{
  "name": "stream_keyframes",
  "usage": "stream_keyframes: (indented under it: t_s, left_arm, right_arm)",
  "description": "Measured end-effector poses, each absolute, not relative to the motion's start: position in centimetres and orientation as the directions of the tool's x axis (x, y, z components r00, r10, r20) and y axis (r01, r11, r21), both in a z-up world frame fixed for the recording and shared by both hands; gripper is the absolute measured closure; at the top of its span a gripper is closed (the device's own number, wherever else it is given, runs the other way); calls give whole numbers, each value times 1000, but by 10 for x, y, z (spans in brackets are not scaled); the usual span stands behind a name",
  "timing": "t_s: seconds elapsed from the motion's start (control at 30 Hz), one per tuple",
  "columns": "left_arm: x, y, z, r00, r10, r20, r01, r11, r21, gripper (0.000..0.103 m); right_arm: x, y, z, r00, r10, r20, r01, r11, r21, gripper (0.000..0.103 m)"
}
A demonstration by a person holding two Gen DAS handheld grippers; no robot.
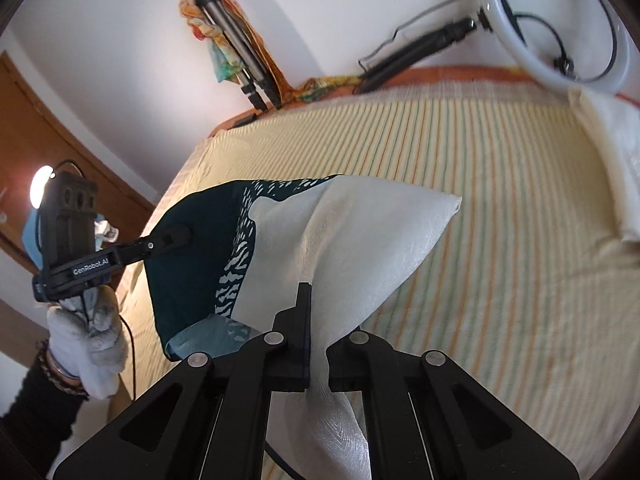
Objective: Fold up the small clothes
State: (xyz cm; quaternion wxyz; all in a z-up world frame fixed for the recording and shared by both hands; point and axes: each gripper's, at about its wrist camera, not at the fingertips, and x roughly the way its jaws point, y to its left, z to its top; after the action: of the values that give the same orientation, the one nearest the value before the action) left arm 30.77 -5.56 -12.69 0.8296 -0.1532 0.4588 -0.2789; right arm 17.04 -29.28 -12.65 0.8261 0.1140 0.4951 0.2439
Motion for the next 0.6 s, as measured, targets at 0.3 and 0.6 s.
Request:
stream_keyframes:
  t_s: [0.3,0.6]
  left_arm:
    - [315,-119,-101,401,-645,-650,403,762,-507,101]
    - [339,-218,-77,363,-692,-623,502,709,-495,101]
  right_arm:
    - [159,-351,-90,474,456,-753,-260,890,375,100]
    - [160,-432,-62,557,365,-746,-202,931,305,100]
